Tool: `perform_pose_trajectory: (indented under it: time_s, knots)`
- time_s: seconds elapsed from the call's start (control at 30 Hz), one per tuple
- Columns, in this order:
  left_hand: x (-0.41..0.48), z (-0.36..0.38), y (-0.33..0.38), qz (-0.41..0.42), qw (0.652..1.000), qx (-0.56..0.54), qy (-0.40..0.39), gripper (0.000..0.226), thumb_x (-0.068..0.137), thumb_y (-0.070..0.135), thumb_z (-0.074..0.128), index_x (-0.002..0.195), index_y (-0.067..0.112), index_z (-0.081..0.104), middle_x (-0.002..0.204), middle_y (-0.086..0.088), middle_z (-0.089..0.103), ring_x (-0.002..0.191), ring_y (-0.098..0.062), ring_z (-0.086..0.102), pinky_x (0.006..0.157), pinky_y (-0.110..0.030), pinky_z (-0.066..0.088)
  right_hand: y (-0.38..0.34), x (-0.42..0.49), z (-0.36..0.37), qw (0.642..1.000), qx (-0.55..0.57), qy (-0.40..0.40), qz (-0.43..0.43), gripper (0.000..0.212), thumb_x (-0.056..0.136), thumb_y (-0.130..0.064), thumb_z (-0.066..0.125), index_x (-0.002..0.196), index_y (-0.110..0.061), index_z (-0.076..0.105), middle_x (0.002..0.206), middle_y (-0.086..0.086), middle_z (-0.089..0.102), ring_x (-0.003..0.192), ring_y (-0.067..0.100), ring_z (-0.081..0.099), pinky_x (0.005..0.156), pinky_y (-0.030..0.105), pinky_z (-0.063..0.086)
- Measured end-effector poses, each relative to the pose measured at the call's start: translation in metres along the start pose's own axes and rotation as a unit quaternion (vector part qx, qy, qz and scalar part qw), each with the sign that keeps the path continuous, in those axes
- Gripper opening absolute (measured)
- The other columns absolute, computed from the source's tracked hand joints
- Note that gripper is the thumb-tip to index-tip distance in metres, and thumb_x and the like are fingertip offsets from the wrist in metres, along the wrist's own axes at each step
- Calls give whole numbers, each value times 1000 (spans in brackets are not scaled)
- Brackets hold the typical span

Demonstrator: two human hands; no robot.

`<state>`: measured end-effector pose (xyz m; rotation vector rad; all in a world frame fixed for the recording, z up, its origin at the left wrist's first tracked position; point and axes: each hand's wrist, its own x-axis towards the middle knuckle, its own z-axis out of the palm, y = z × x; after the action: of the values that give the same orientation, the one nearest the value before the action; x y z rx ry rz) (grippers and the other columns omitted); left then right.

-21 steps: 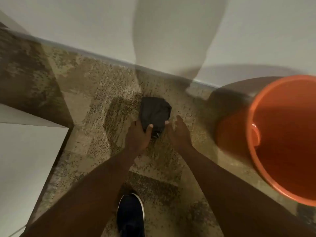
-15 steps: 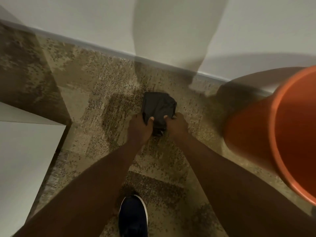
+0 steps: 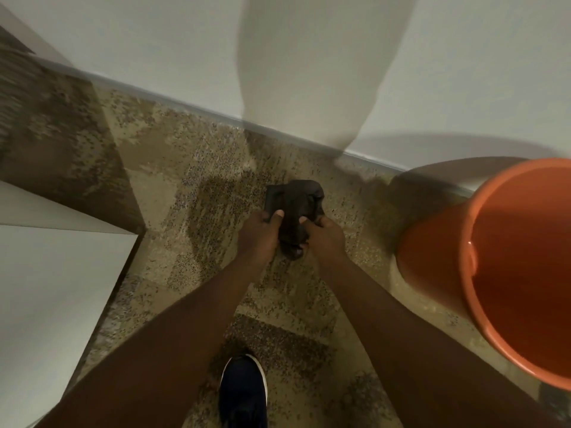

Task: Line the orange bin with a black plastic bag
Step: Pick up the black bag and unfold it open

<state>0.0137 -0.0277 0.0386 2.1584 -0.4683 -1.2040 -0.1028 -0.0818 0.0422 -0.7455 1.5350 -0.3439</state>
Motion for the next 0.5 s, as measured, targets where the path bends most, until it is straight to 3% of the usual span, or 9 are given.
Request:
perform_pose_trajectory:
  time_s: [0.1,0.17,0.23,0.3,0.37,0.43,0.5]
  knots:
    - [-35,-12,26,32,990,-22,-133,39,79,79,53,94,50,74,98,16,76,100,-12,71,87,-37,56,-18,-35,-19,998,42,-49,2,16,95,-19,71,109,-10,73,107,11,78,97,25,76,75,33,64]
    - [-60,-17,40,24,980,8,-200,49,74,89,53,103,54,71,103,20,75,101,-7,71,90,-36,57,-32,-58,-34,996,54,-73,11,16,94,-19,72,107,-10,73,107,13,78,98,28,76,80,35,64]
    - [-85,-21,55,35,973,23,-226,47,69,88,61,107,60,65,107,26,73,100,5,69,86,-26,58,-48,-80,-50,993,75,-90,28,22,92,-19,74,110,-7,72,111,17,77,102,31,75,92,45,61]
    - [-111,-27,74,62,968,32,-242,27,73,78,69,98,71,61,104,36,70,95,14,67,72,-11,54,-67,-101,-64,992,75,-92,40,31,91,-23,76,113,-3,70,112,21,76,103,36,74,94,52,59]
    - [-135,-34,95,93,965,23,-246,17,81,59,73,97,62,67,101,26,75,93,6,71,71,-12,54,-88,-124,-76,992,68,-97,34,36,89,-27,78,111,1,69,106,21,77,96,34,76,88,50,61]
    - [-157,-41,119,107,966,14,-234,11,88,45,70,98,47,72,99,11,78,91,-6,75,76,-24,58,-111,-148,-88,992,76,-103,16,29,88,-26,78,103,-2,71,92,16,77,77,24,74,73,37,62]
    - [-178,-49,145,109,971,-2,-214,16,96,34,63,93,44,75,96,4,79,90,-14,75,80,-34,60,-136,-173,-100,989,90,-113,-6,22,89,-23,77,99,-5,72,85,11,76,75,21,72,71,29,62]
